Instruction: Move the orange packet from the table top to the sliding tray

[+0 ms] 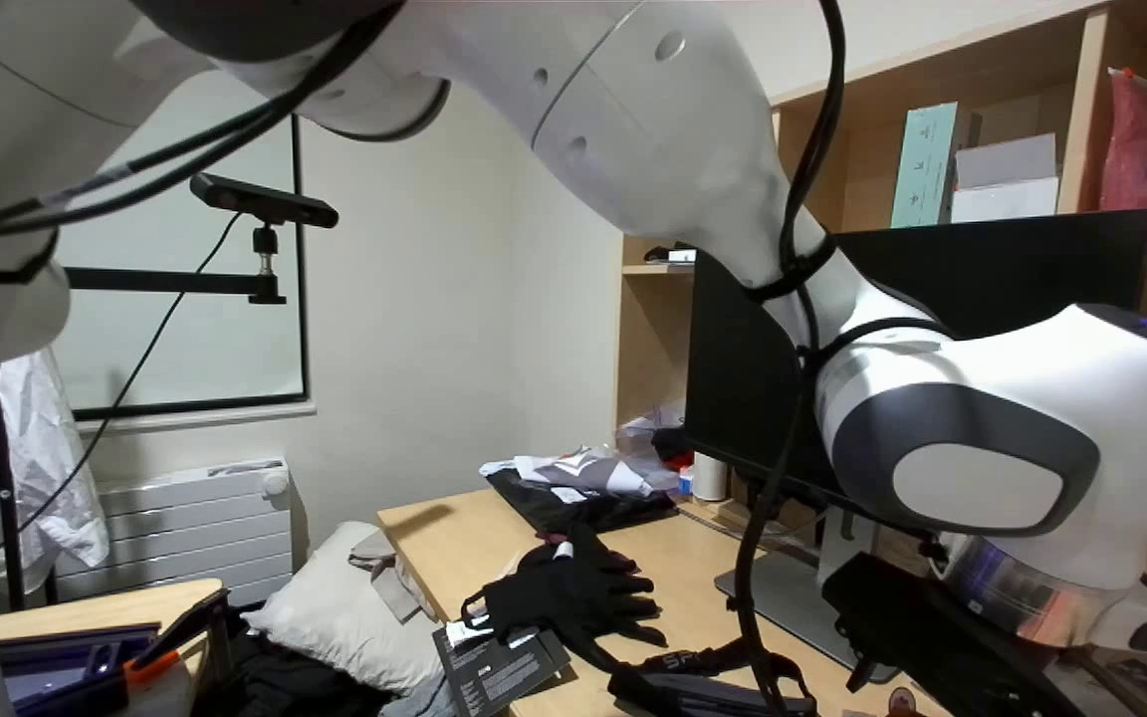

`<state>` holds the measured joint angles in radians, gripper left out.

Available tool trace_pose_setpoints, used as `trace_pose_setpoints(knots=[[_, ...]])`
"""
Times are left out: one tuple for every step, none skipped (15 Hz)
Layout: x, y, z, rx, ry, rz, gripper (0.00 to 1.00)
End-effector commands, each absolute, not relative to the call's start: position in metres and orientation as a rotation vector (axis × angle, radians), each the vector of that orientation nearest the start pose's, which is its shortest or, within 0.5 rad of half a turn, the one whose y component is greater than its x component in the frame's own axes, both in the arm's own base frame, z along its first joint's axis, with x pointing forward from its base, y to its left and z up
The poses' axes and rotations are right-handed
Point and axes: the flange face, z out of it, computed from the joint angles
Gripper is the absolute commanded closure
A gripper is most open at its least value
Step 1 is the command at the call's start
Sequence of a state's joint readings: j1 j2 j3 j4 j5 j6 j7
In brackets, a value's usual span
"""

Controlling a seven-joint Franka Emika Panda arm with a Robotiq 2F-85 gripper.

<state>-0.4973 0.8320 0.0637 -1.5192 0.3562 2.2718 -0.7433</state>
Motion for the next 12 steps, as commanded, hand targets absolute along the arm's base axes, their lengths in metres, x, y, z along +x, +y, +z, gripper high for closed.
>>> trace_pose_setpoints(knots=[[0.649,-0.301,0.150,-2.827,-0.084,-0.226,0.00],[0.651,-0.300,0.144,-2.825,-0.080,-0.233,0.00],[0.653,-0.300,0.140,-2.823,-0.074,-0.240,0.00],[0.655,-0.300,0.136,-2.817,-0.062,-0.241,0.00],[0.657,-0.300,0.132,-2.815,-0.060,-0.238,0.00],[0.658,-0.301,0.129,-2.804,-0.045,-0.242,0.00],[0.660,-0.302,0.126,-2.799,-0.034,-0.247,0.00],[0.661,-0.304,0.123,-2.791,-0.025,-0.247,0.00],[0.662,-0.305,0.120,-2.785,-0.018,-0.247,0.00],[0.663,-0.307,0.118,-2.782,-0.014,-0.250,0.00],[0.664,-0.308,0.116,-2.781,-0.010,-0.254,0.00],[0.665,-0.310,0.115,-2.778,-0.004,-0.255,0.00]])
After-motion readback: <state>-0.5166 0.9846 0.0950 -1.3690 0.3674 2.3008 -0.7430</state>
